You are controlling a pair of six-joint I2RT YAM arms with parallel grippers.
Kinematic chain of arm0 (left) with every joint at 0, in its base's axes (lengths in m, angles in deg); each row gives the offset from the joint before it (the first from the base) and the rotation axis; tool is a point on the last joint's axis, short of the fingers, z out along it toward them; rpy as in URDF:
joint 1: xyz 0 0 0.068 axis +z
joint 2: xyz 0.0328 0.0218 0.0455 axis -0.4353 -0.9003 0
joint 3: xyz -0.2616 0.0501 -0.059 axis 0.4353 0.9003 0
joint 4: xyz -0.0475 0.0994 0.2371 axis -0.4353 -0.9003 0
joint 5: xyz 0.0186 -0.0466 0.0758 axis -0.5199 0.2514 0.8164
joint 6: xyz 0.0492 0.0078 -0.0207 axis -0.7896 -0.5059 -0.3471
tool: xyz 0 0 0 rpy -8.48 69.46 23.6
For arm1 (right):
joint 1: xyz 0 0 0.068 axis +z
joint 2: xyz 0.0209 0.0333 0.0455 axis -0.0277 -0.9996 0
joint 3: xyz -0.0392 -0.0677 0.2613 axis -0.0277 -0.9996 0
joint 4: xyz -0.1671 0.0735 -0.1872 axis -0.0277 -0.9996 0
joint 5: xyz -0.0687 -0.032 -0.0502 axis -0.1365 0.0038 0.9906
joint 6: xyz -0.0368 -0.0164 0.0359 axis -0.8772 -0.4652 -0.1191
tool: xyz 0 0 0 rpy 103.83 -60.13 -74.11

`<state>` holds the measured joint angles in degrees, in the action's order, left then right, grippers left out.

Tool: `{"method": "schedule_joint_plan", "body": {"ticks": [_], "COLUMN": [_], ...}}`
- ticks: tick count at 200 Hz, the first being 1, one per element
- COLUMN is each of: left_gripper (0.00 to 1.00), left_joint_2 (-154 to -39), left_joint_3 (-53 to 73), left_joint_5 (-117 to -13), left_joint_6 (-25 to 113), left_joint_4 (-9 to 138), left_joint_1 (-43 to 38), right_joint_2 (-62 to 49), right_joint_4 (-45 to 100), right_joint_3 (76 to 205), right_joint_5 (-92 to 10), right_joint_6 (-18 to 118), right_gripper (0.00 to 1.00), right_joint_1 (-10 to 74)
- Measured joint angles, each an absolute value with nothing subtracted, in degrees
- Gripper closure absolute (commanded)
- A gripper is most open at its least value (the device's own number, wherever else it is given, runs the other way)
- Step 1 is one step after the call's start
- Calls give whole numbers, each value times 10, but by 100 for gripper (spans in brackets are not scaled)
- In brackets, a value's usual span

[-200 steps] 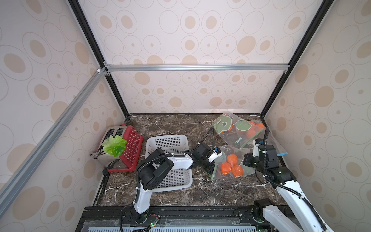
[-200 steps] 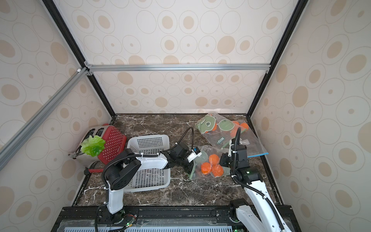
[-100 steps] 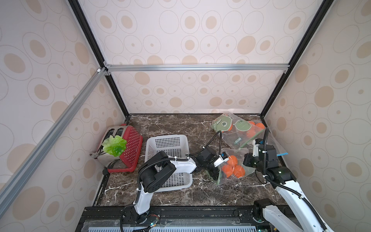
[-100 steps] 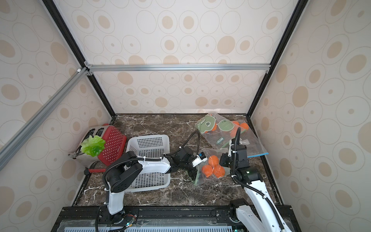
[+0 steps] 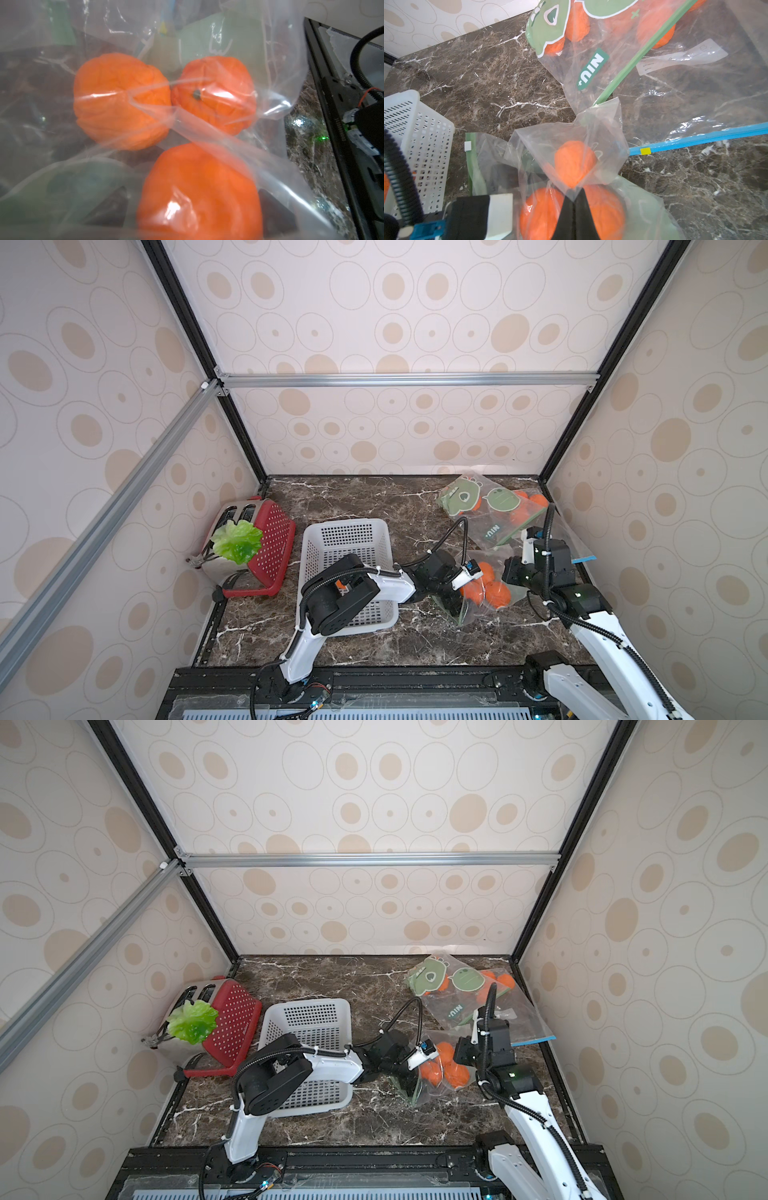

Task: Open the zip-top bag and take out the orange
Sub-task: Pick up the orange from the zipper food storage bag.

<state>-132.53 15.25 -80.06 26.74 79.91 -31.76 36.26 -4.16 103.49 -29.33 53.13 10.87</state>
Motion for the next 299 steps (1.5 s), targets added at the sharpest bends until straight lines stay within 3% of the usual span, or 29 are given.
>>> {"method": "schedule_joint_plan", "body": {"ticks": [13, 32, 93, 152, 199, 299], "left_gripper": [17, 37, 59, 57, 56, 57], "left_joint_2": [-1327, -1327, -1268, -1166, -1154, -1083], "left_joint_3": [149, 149, 167, 170, 172, 201], "left_joint_5": [-798, -796, -774, -731, -683, -625], "left_joint_6": [271, 279, 281, 253, 232, 230], "left_joint_4": [800, 802, 735, 584, 479, 405], "left_joint_1": [-318, -318, -318, -318, -318, -318], "right_joint_2": [363, 363, 366, 372, 374, 383], "right_joint_4": [-42, -41, -42, -43, -44, -50], "right_joint_3": [1035, 1035, 1035, 1026, 1026, 1026], "right_joint_5": [-293, -293, -288, -279, -271, -247], "right_joint_6": [531, 531, 531, 531, 532, 535], "right_gripper": [100, 100, 100, 100, 100, 100], "right_joint_1": [109, 109, 109, 109, 109, 108]}}
